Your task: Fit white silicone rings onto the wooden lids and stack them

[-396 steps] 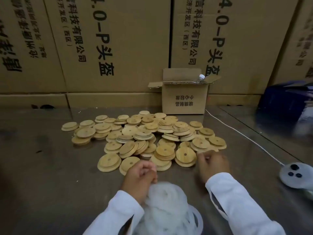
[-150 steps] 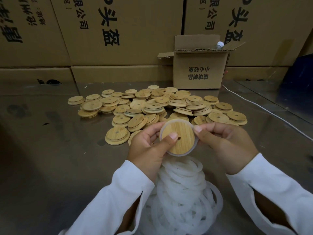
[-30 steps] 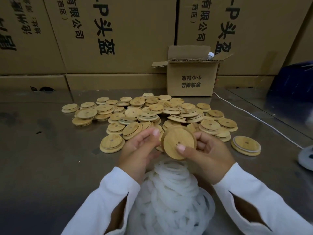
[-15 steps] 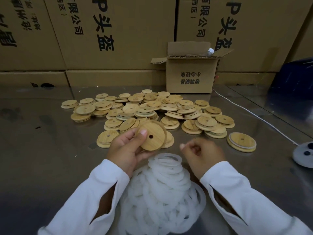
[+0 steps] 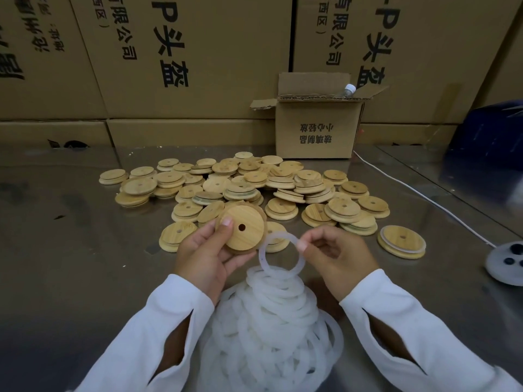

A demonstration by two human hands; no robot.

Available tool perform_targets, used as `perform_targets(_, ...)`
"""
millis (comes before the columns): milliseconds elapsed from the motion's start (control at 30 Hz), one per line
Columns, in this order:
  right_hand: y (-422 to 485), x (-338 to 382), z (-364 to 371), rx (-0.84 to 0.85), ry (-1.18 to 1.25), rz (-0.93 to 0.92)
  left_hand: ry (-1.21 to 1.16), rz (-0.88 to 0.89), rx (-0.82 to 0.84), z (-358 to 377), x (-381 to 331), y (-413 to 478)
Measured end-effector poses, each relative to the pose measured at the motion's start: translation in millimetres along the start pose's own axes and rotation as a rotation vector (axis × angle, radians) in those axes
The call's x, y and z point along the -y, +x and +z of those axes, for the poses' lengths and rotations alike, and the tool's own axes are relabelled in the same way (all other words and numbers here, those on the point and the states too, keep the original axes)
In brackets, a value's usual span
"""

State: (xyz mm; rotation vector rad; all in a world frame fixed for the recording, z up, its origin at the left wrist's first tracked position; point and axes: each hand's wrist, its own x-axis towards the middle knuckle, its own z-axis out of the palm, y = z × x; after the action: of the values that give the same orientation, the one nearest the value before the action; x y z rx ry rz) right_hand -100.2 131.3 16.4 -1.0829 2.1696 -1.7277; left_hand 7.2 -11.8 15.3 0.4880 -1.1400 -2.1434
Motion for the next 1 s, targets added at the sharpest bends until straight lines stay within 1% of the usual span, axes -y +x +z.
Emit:
perform_targets(67, -2, 6, -1, 0.045, 0.102, -0.104, -0.042, -0.004, -0.029, 1, -1, 0)
perform_targets(133, -5, 12, 2, 0.102, 0.180, -0.167, -0.085, -0.010, -0.036, 4, -1, 0)
perform_targets(267, -7, 19, 6, 0.184, 0.286, -0.190, -0.103, -0.039, -0.007, 8, -2, -3)
perform_targets(367, -8, 25, 5, 0.217, 0.324, -0.193, -0.043, -0.077, 0.071, 11, -2, -6)
perform_targets(433, -8, 27, 7, 0.173, 0.335, -0.172, -0.029, -0.121, 0.082, 12, -1, -6)
perform_targets(533, -7, 27, 8, 0.056, 0.329, -0.118, -0.059, -0.184, 0.112, 14, 1, -6)
perform_targets(633, -6, 26, 8, -0.047, 0.305, -0.071, 0.063, -0.203, 0.196, 13, 2, -8)
perform_targets(800, -4, 24, 8, -0.155, 0.248, 0.007, 0.271, -0.105, 0.317, 13, 7, -14)
perform_targets(1000, -1, 18, 8, -0.180, 0.230, 0.096, 0.291, -0.058, 0.354, 12, 8, -15)
